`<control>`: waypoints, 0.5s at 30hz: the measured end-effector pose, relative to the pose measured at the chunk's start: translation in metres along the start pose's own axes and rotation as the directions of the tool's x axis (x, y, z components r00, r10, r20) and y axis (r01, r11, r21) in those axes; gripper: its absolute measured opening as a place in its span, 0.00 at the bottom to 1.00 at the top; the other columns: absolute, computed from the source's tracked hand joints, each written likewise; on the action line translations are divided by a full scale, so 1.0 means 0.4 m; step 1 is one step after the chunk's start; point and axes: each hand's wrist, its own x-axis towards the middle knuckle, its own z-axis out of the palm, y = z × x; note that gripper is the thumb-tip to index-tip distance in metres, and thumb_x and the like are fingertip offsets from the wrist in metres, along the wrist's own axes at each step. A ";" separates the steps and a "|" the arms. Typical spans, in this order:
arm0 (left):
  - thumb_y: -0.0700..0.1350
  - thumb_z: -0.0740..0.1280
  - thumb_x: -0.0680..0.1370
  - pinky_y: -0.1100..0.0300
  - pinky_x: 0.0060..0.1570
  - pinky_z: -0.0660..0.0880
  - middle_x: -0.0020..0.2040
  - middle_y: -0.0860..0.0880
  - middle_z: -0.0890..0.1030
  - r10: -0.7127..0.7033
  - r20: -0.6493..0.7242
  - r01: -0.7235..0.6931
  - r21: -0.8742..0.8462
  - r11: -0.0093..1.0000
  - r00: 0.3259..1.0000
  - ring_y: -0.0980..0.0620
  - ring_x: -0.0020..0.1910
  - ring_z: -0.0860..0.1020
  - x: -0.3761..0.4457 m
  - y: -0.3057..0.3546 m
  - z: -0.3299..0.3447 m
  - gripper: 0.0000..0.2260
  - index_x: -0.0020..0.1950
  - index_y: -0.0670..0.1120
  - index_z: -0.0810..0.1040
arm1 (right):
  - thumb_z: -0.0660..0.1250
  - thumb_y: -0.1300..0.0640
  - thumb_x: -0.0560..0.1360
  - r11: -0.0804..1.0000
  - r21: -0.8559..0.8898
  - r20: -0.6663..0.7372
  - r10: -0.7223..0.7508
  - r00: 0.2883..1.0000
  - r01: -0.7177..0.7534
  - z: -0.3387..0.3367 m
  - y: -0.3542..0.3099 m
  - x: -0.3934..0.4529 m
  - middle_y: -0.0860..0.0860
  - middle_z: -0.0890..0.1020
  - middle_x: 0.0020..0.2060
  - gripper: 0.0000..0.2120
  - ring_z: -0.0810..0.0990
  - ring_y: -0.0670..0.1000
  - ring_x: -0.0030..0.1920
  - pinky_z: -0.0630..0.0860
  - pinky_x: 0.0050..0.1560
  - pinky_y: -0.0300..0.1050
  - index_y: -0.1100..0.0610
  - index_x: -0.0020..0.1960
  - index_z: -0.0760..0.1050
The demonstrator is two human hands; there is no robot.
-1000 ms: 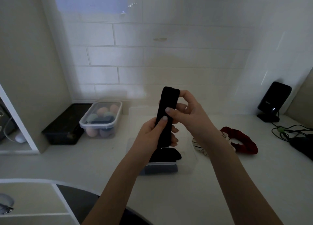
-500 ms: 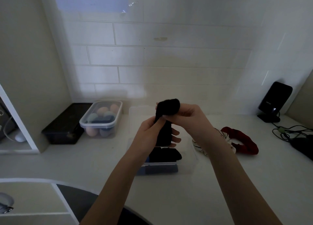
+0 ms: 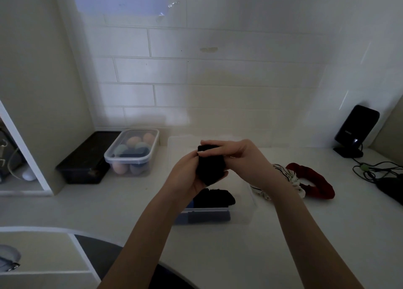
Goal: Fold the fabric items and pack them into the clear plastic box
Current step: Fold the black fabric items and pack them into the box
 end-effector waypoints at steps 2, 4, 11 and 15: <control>0.40 0.54 0.80 0.54 0.43 0.82 0.51 0.40 0.81 -0.029 0.016 0.029 -0.059 0.998 0.999 0.48 0.42 0.83 0.007 0.006 -0.006 0.13 0.54 0.39 0.77 | 0.58 0.77 0.70 0.999 -0.050 -0.003 -0.004 1.000 0.004 -0.005 0.003 -0.001 0.45 0.80 0.59 0.28 0.76 0.43 0.64 0.72 0.64 0.35 0.48 0.48 0.84; 0.43 0.53 0.79 0.54 0.46 0.81 0.51 0.40 0.81 -0.061 0.062 0.068 -0.112 0.991 0.996 0.47 0.44 0.82 0.008 0.014 -0.009 0.15 0.56 0.38 0.76 | 0.58 0.76 0.72 0.995 -0.097 0.003 -0.006 1.000 0.006 -0.008 0.004 -0.003 0.45 0.78 0.62 0.27 0.74 0.43 0.65 0.70 0.67 0.36 0.48 0.49 0.84; 0.34 0.63 0.76 0.51 0.52 0.80 0.56 0.44 0.81 -0.034 0.146 0.022 0.083 0.996 0.989 0.42 0.52 0.83 -0.004 -0.005 -0.030 0.13 0.59 0.43 0.74 | 0.51 0.75 0.75 0.986 -0.165 0.097 0.050 0.994 -0.034 -0.012 -0.008 -0.008 0.45 0.71 0.70 0.30 0.68 0.43 0.70 0.69 0.69 0.43 0.48 0.61 0.78; 0.29 0.61 0.75 0.52 0.55 0.79 0.60 0.40 0.78 0.007 0.137 -0.029 0.157 0.987 0.991 0.42 0.54 0.82 -0.002 -0.006 -0.034 0.22 0.65 0.48 0.70 | 0.57 0.62 0.80 0.993 -0.076 0.004 0.090 0.996 -0.090 -0.025 -0.021 -0.015 0.44 0.79 0.62 0.20 0.78 0.37 0.57 0.75 0.57 0.32 0.46 0.67 0.73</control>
